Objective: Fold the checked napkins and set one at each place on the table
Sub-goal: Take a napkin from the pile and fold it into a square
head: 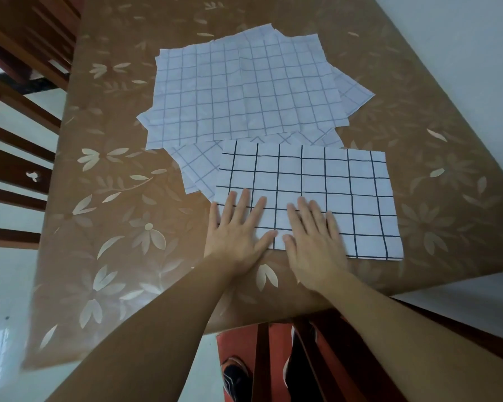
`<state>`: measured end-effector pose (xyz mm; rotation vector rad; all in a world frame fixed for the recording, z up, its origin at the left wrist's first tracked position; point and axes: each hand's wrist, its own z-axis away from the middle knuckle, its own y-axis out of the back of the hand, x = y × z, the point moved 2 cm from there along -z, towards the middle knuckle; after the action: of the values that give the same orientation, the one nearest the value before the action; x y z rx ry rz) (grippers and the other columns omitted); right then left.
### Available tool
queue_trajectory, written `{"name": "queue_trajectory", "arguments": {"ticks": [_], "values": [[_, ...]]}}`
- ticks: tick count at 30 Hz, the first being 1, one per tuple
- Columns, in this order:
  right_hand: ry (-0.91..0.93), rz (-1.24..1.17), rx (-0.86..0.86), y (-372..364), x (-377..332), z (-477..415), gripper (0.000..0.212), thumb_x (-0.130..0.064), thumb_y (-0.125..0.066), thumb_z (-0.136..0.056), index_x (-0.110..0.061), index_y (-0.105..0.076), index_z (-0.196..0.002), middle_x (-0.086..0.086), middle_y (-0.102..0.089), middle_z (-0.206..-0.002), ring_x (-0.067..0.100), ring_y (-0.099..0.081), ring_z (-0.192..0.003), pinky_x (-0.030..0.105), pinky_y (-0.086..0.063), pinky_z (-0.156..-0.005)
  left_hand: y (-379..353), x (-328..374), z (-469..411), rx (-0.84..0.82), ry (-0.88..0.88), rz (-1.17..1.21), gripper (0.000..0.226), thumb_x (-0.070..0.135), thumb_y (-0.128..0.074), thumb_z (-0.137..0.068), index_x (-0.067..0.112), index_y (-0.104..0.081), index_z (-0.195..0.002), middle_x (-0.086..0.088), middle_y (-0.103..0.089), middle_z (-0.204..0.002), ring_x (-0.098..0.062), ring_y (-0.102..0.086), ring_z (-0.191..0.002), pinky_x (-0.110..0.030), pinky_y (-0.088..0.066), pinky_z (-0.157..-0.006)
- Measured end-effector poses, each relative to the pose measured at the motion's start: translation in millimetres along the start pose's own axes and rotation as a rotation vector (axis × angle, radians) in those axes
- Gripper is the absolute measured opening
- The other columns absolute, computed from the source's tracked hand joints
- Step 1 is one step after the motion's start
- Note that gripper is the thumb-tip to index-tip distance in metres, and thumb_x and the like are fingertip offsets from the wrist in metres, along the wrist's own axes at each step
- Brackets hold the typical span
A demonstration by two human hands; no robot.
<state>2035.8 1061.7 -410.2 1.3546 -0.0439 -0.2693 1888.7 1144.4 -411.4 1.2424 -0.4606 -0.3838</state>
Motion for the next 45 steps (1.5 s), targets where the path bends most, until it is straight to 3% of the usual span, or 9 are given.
{"name": "queue_trajectory", "arguments": {"ticks": [5,13,17,22,30,35,39,42,45], "values": [[-0.08,0.044,-0.043,2.6,68.6,24.2,0.07,-0.055,0.003,-0.09,-0.028,0.007,-0.154,-0.001,0.012,-0.162,0.016,0.013,-0.149,0.043,0.006,-0.12,0.6,-0.8,0.6,-0.016,-0.009,0.001,0.073,0.072,-0.005,-0.089,0.041,0.013,-0.152,0.003,0.017,-0.163,-0.021,0.023,-0.148,-0.051,0.013,-0.118],[-0.264,0.162,0.031,19.7,140.2,61.9,0.063,-0.045,-0.023,-0.093,-0.016,-0.028,-0.149,0.008,-0.026,-0.159,0.029,-0.027,-0.144,0.058,-0.025,-0.11,2.9,-1.0,-0.1,-0.036,-0.019,0.009,0.074,0.073,-0.005,-0.089,0.04,0.014,-0.152,0.002,0.017,-0.163,-0.023,0.023,-0.148,-0.052,0.013,-0.118],[-0.006,0.137,0.242,30.8,137.5,65.0,0.053,-0.029,-0.045,-0.085,-0.011,-0.051,-0.134,0.009,-0.05,-0.14,0.029,-0.044,-0.132,0.051,-0.03,-0.106,9.7,6.3,1.1,-0.044,-0.022,-0.034,0.068,0.065,-0.016,-0.095,0.038,0.006,-0.154,-0.001,0.009,-0.164,-0.026,0.016,-0.149,-0.055,0.013,-0.116],[0.265,0.07,0.31,37.9,141.2,63.1,0.023,-0.027,-0.064,-0.076,-0.016,-0.07,-0.095,0.002,-0.067,-0.096,0.024,-0.065,-0.089,0.036,-0.039,-0.084,27.8,51.0,4.5,0.093,-0.318,-0.028,0.047,0.028,-0.047,-0.089,0.03,-0.045,-0.136,-0.002,-0.038,-0.147,-0.027,-0.028,-0.137,-0.046,-0.013,-0.113],[0.524,0.223,0.284,43.3,148.6,41.8,0.014,-0.011,-0.072,-0.072,-0.015,-0.06,-0.064,0.0,-0.058,-0.066,0.022,-0.056,-0.061,0.033,-0.045,-0.064,27.9,82.9,3.8,-0.046,-0.324,-0.006,0.045,0.055,-0.048,-0.09,0.023,-0.055,-0.122,0.0,-0.049,-0.127,-0.023,-0.041,-0.12,-0.036,-0.034,-0.101],[0.442,0.041,0.364,81.3,132.0,38.0,0.02,-0.02,-0.046,-0.078,-0.014,-0.057,-0.062,-0.001,-0.053,-0.059,0.021,-0.051,-0.054,0.03,-0.043,-0.063,35.4,90.7,2.1,-0.076,-0.3,-0.02,0.043,0.051,-0.049,-0.094,0.021,-0.058,-0.124,-0.001,-0.057,-0.125,-0.023,-0.05,-0.117,-0.035,-0.039,-0.096],[0.433,-0.031,0.456,129.3,121.4,27.6,0.019,-0.023,-0.047,-0.078,-0.014,-0.059,-0.066,-0.003,-0.053,-0.057,0.021,-0.052,-0.053,0.029,-0.038,-0.061,56.4,90.1,-2.8,0.0,-0.195,0.043,0.028,0.035,-0.043,-0.099,0.017,-0.064,-0.098,-0.003,-0.066,-0.101,-0.027,-0.061,-0.095,-0.033,-0.042,-0.07],[0.31,-0.149,0.571,161.5,118.7,20.3,0.025,-0.032,-0.053,-0.082,-0.013,-0.067,-0.089,-0.003,-0.065,-0.079,0.02,-0.061,-0.072,0.029,-0.041,-0.072,77.9,81.1,-3.4,0.028,-0.087,0.326,0.025,0.034,-0.049,-0.094,0.018,-0.063,-0.08,-0.002,-0.067,-0.083,-0.024,-0.061,-0.083,-0.032,-0.043,-0.064],[-0.029,-0.573,0.737,193.5,120.6,21.6,0.027,-0.037,-0.062,-0.089,-0.019,-0.062,-0.11,-0.01,-0.059,-0.103,0.008,-0.055,-0.094,0.027,-0.041,-0.084,113.8,74.1,-2.8,0.038,-0.066,0.644,0.024,0.031,-0.059,-0.092,0.016,-0.067,-0.073,-0.002,-0.065,-0.072,-0.016,-0.058,-0.072,-0.029,-0.042,-0.063]]}}
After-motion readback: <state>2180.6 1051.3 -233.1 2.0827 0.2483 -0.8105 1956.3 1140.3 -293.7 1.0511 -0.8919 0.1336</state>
